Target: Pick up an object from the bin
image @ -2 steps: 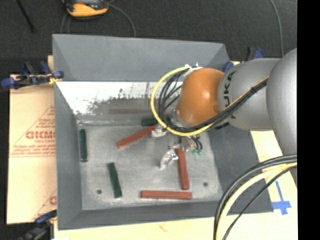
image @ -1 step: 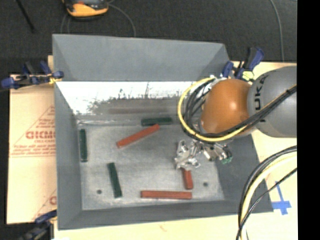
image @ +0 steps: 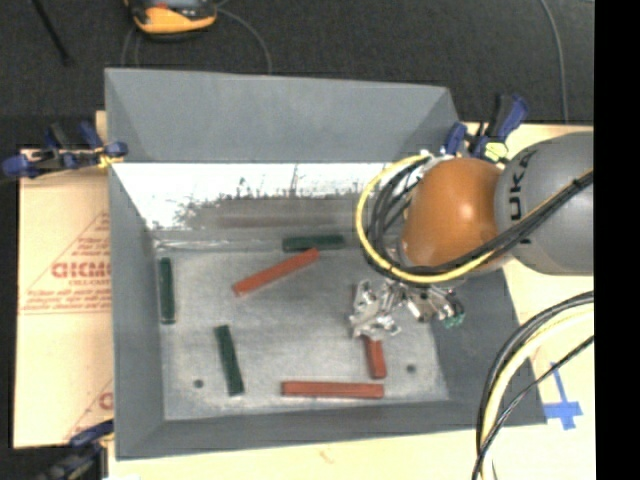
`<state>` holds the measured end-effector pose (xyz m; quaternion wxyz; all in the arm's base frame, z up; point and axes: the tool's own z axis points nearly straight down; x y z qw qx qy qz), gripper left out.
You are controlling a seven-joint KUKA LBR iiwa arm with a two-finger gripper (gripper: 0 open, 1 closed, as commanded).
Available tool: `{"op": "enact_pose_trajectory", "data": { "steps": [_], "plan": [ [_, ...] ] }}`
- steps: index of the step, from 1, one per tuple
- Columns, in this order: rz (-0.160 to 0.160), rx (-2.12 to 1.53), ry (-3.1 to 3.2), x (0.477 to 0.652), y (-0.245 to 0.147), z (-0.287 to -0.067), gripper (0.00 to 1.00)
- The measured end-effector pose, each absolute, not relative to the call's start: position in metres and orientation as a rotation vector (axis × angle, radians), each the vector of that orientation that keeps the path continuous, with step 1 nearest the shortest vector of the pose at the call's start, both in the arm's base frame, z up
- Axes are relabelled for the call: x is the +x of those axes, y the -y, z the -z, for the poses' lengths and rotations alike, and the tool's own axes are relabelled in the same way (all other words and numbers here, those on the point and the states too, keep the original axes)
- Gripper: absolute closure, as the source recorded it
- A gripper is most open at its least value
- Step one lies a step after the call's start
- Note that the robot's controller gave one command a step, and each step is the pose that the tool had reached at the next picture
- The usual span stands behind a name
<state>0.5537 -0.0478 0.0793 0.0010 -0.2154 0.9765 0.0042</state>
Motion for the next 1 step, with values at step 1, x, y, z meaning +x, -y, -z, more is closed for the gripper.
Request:
{"op": "enact_pose_trajectory", "data": {
  "steps": [1],
  "plan": [
    [-0.006, -0.634, -3.079, 0.5481, 0.0455, -0.1156, 1.00]
  ]
}}
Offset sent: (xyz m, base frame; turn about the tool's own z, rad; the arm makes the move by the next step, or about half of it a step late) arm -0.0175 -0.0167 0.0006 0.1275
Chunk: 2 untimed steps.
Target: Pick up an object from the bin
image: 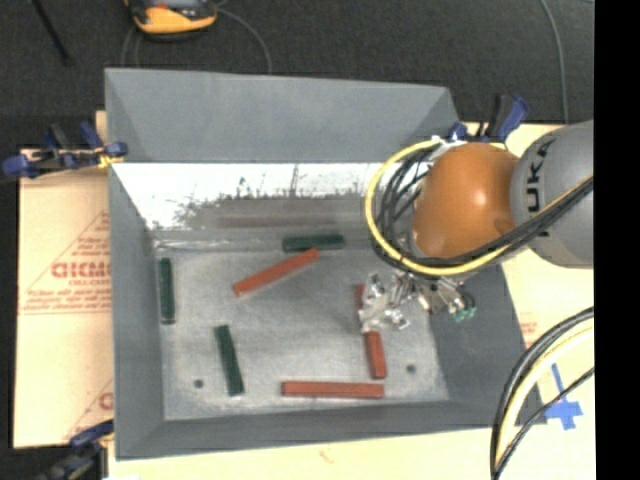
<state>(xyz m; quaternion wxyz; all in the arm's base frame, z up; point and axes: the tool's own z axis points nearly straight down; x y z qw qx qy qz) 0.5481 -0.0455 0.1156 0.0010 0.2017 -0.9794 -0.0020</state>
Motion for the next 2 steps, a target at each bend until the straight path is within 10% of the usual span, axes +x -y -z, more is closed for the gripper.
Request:
{"op": "enact_pose_trajectory", "data": {
  "steps": [1, 2],
  "plan": [
    [-0.003, 0.586, 3.099, 0.548, 0.051, -0.141, 1.00],
    [-0.006, 0.528, 3.104, 0.544, 0.078, -0.163, 0.00]
  ]
}}
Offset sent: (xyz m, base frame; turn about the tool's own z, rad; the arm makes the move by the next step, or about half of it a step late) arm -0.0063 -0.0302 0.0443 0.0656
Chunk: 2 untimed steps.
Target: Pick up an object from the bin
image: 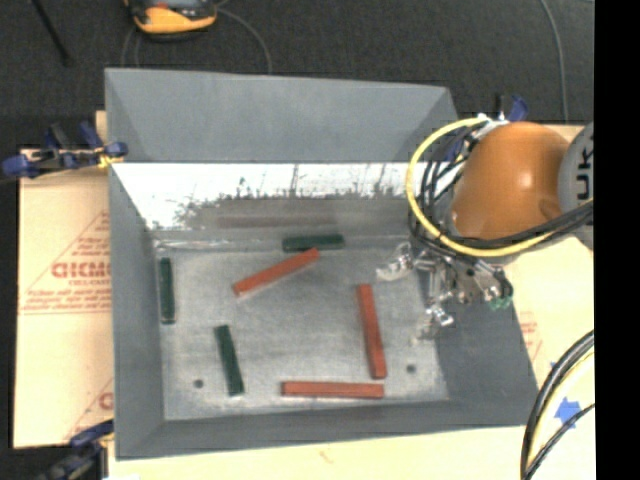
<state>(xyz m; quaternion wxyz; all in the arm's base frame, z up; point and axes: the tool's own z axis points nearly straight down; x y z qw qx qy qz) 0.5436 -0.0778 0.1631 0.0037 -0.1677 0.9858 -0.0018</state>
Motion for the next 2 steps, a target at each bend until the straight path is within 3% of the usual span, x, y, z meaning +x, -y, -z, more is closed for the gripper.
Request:
{"op": "enact_pose_trajectory", "data": {
  "steps": [1, 2],
  "plan": [
    [0.002, -0.526, -3.093, 0.543, 0.077, -0.161, 0.00],
    [0.004, -0.608, -3.071, 0.533, 0.072, -0.113, 0.00]
  ]
}}
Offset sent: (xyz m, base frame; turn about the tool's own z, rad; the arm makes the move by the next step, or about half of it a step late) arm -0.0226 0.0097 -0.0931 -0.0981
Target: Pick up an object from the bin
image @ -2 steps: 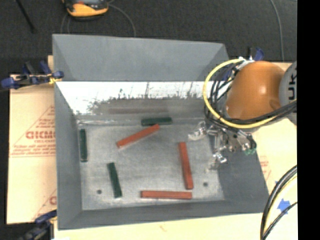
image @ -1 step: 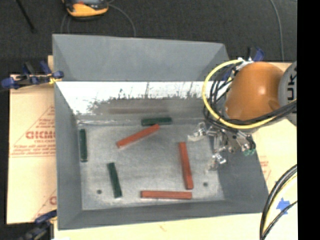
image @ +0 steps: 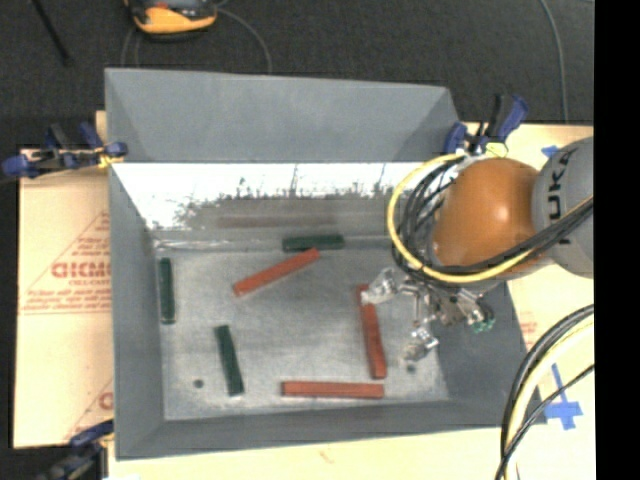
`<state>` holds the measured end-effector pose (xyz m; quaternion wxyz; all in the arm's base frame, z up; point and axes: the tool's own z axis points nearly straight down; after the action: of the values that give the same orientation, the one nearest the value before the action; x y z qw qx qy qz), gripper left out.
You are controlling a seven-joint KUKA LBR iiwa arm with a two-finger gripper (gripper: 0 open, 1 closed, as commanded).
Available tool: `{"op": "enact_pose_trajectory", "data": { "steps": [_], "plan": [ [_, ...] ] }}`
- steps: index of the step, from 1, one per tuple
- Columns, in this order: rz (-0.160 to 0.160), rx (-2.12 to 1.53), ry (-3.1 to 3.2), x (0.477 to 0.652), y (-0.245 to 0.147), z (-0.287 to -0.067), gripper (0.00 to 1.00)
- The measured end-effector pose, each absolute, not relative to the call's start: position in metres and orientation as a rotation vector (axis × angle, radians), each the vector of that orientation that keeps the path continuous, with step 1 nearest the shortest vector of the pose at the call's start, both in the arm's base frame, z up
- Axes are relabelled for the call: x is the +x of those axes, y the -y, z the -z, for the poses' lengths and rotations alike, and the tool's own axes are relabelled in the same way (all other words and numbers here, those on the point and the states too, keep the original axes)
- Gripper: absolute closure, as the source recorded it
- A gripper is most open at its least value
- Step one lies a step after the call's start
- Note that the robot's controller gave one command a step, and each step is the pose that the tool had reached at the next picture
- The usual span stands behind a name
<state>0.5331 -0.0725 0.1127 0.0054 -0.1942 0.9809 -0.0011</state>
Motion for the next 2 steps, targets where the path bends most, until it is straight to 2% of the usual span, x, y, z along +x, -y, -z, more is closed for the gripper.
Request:
{"op": "enact_pose_trajectory", "data": {
  "steps": [1, 2],
  "plan": [
    [0.000, -0.963, -2.991, 0.516, 0.043, -0.085, 0.00],
    [-0.004, -1.197, -2.903, 0.532, 0.042, -0.090, 0.00]
  ]
}}
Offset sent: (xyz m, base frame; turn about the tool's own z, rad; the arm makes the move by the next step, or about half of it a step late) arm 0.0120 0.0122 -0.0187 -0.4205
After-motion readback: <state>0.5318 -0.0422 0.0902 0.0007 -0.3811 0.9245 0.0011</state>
